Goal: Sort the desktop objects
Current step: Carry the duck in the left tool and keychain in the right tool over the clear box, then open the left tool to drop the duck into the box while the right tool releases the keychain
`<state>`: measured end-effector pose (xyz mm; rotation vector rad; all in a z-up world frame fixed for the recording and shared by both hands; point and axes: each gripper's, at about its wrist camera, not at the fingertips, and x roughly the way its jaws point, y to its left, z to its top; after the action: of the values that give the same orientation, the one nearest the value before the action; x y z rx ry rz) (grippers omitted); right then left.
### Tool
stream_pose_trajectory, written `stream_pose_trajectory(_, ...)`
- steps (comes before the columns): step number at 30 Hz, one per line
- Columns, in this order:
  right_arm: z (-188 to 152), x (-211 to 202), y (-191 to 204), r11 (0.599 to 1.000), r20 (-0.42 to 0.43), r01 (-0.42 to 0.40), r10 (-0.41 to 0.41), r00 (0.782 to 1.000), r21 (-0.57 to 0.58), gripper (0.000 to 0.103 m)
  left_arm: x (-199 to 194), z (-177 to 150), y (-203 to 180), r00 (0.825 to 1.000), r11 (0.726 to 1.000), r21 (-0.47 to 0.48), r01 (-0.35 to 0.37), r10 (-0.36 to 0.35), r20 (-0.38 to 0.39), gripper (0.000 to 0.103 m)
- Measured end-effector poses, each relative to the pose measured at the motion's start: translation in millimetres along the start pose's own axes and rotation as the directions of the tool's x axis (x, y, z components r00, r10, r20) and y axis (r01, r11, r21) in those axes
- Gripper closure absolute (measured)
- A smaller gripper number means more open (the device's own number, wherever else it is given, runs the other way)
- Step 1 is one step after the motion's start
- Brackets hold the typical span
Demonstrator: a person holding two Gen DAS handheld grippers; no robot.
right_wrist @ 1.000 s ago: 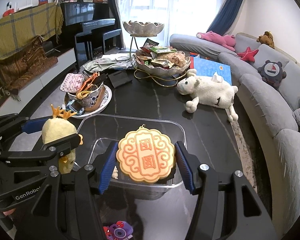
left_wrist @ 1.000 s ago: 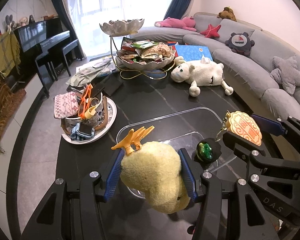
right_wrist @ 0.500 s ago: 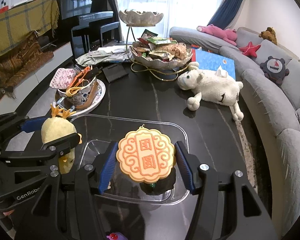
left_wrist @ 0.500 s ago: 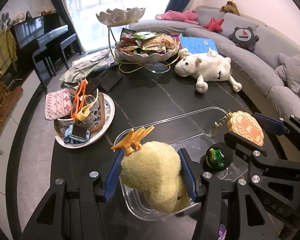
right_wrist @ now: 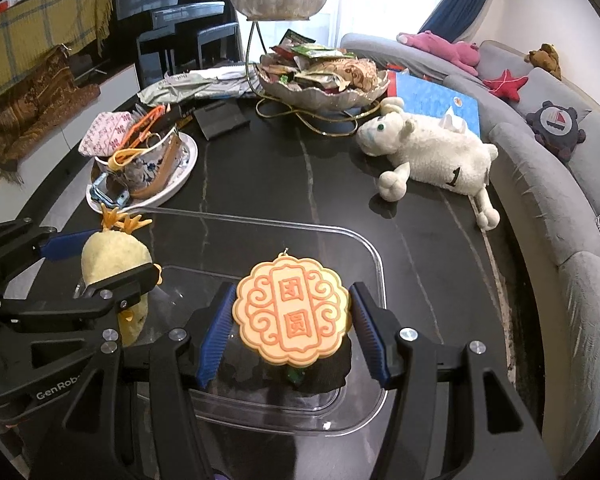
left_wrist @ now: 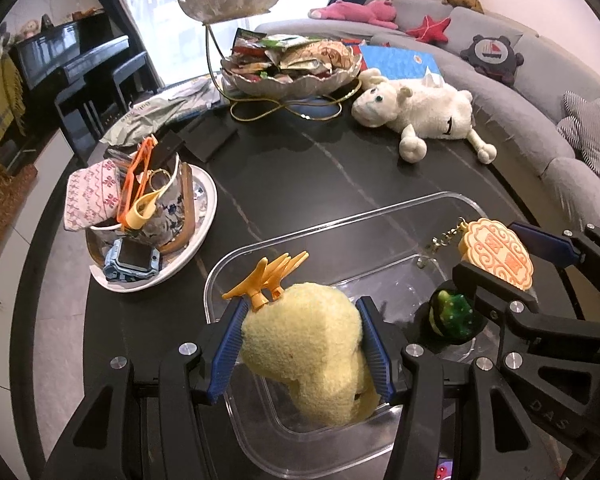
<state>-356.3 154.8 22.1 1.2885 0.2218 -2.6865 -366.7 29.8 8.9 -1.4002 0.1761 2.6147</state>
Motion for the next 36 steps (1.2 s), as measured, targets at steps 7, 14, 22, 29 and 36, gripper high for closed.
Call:
stream_pose_trajectory(7,-3,16,-2,1.000,-0.032,-0.003,0.003,0.999,-0.002,0.048,17,-3,0,1.000,1.000,0.001,-0.001,0.001,-0.030,0.052)
stream_pose_trajectory(14,-6,28,-3,1.000,-0.054,-0.001,0.000,0.999,-0.008,0.048,28,-4,-2,0.999,1.000,0.009,-0.007,0.007,-0.047,0.052)
stream_pose_trajectory(22,-7,40,-6,1.000,-0.082,-0.008,0.008,0.997,-0.001,0.048,44,-2,-5,0.997,1.000,0.019,-0.012,0.013,-0.070,0.051)
stream_pose_trajectory(29,-5,29,-7,0.999,-0.023,0.030,-0.031,0.999,-0.017,0.034,38,0,0,0.995,1.000,-0.023,0.009,-0.011,-0.101,0.051)
stream_pose_trajectory(36,-5,7,-11,1.000,0.019,0.018,-0.018,1.000,0.005,0.018,6,-1,5,1.000,0.999,-0.037,-0.013,0.012,-0.018,0.041)
